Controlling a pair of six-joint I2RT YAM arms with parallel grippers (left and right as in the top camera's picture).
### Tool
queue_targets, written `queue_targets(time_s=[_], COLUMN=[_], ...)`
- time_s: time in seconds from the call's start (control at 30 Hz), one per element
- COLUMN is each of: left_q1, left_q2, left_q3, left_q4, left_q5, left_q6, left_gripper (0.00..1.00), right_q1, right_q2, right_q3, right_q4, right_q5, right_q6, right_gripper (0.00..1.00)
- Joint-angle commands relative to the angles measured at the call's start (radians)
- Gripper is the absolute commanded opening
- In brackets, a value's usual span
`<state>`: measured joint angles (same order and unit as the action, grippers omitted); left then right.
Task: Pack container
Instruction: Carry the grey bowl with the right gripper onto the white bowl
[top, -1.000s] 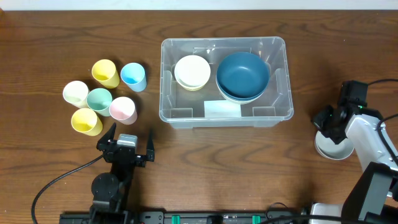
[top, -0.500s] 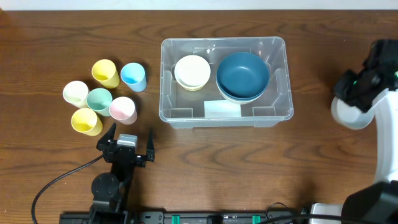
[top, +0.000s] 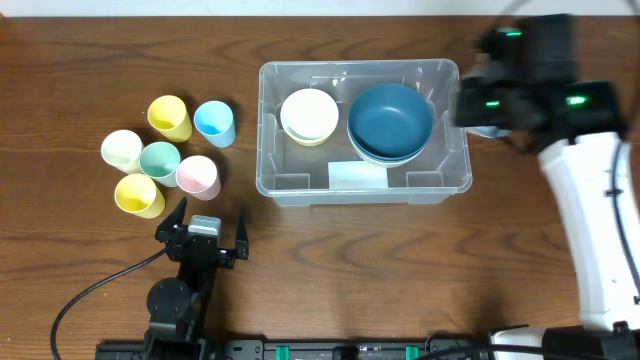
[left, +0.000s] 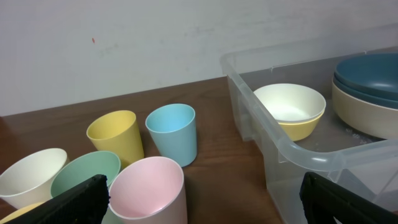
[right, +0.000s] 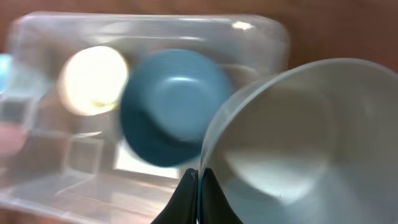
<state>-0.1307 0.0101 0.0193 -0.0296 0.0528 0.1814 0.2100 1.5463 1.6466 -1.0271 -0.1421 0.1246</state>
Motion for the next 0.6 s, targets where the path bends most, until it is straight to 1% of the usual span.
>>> queue_targets(time_s=[0.0, 0.13, 0.27, 0.37, 0.57], left_q1=[0.006, 0.006, 0.006, 0.006, 0.006], left_q2=[-0.006, -0.006, -0.006, -0.006, -0.006], left_q3=[-0.015, -0.015, -0.015, -0.015, -0.015], left_q4=[-0.038, -0.038, -0.038, -0.038, -0.038], left_q5=[-0.001, -0.001, -0.001, -0.001, -0.001], left_q6=[0.005, 0.005, 0.005, 0.005, 0.005], left_gripper=[0.98, 0.98, 0.98, 0.98, 0.98], right_q1=[0.158, 0.335, 0.454, 0.491, 0.503], right_q2=[-0.002, 0.016, 0.073, 0.142, 0.285], right_q3=[0.019, 0.019, 0.019, 0.019, 0.019], right_q4=[0.051, 0.142, 0.237, 0.282, 0.335], right_q5=[0.090, 0.209, 0.247, 0.246, 0.196], right_q6=[-0.063, -0.071, -0.074, -0.060, -0.054], right_gripper=[0.01, 0.01, 0.01, 0.01, 0.01])
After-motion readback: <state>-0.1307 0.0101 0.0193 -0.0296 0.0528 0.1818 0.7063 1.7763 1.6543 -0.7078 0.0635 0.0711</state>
